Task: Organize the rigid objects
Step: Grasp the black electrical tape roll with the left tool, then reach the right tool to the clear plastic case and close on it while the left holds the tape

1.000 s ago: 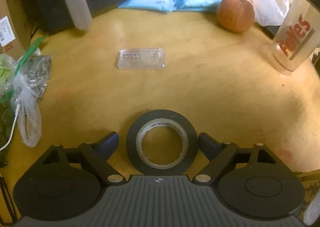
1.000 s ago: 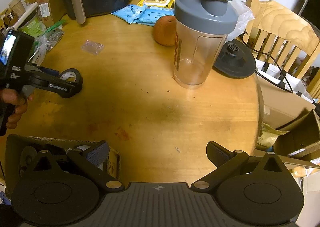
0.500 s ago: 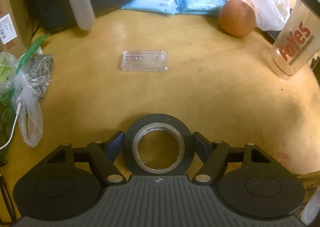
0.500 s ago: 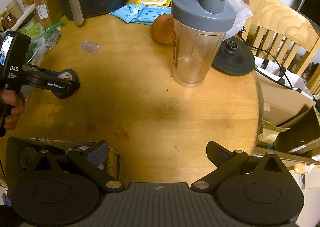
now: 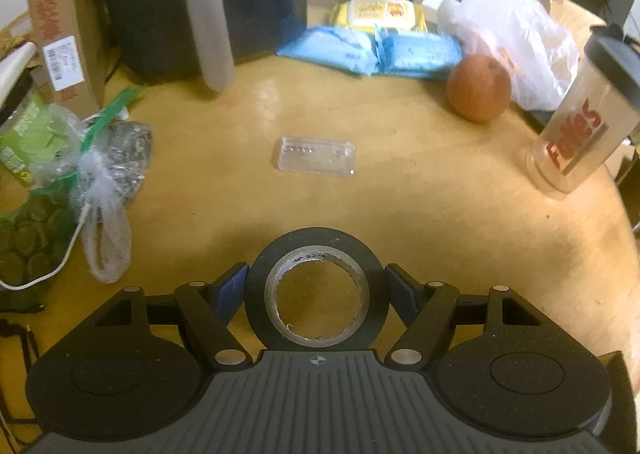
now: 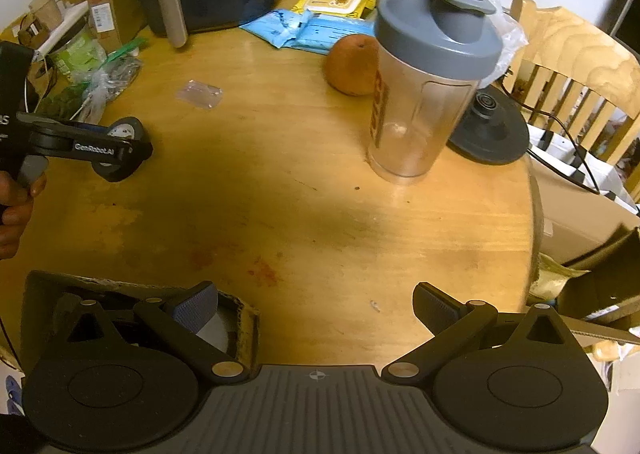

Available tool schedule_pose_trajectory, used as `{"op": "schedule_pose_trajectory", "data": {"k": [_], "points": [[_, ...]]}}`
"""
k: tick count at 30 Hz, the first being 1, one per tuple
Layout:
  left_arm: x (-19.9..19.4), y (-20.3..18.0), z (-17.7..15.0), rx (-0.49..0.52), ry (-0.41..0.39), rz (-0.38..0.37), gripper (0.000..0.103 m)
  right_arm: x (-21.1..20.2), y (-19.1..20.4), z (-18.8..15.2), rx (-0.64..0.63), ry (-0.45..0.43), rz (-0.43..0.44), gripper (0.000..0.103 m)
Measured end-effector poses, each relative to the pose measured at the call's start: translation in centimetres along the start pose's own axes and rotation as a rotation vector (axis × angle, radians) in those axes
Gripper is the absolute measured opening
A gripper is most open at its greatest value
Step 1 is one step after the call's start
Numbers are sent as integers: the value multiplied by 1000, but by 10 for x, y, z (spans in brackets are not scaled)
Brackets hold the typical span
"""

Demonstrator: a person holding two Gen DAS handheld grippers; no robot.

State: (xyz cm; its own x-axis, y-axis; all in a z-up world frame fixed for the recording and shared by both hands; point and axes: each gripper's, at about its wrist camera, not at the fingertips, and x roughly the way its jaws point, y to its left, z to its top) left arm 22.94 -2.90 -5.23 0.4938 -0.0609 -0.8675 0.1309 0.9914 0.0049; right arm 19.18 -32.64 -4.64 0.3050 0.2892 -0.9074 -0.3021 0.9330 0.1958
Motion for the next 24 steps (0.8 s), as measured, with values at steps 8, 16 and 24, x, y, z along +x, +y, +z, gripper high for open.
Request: {"op": "schedule_pose_trajectory", "data": {"k": [8, 16, 24], "points": [[-29, 7, -5, -48, -27, 19, 72, 2, 12, 5, -40, -4, 27, 103], [-59, 15, -18, -107, -52, 34, 72, 7, 24, 17, -77, -2, 78, 103], [-87, 21, -31, -197, -62, 58, 72, 17, 32, 35, -86, -17, 148, 103]]}}
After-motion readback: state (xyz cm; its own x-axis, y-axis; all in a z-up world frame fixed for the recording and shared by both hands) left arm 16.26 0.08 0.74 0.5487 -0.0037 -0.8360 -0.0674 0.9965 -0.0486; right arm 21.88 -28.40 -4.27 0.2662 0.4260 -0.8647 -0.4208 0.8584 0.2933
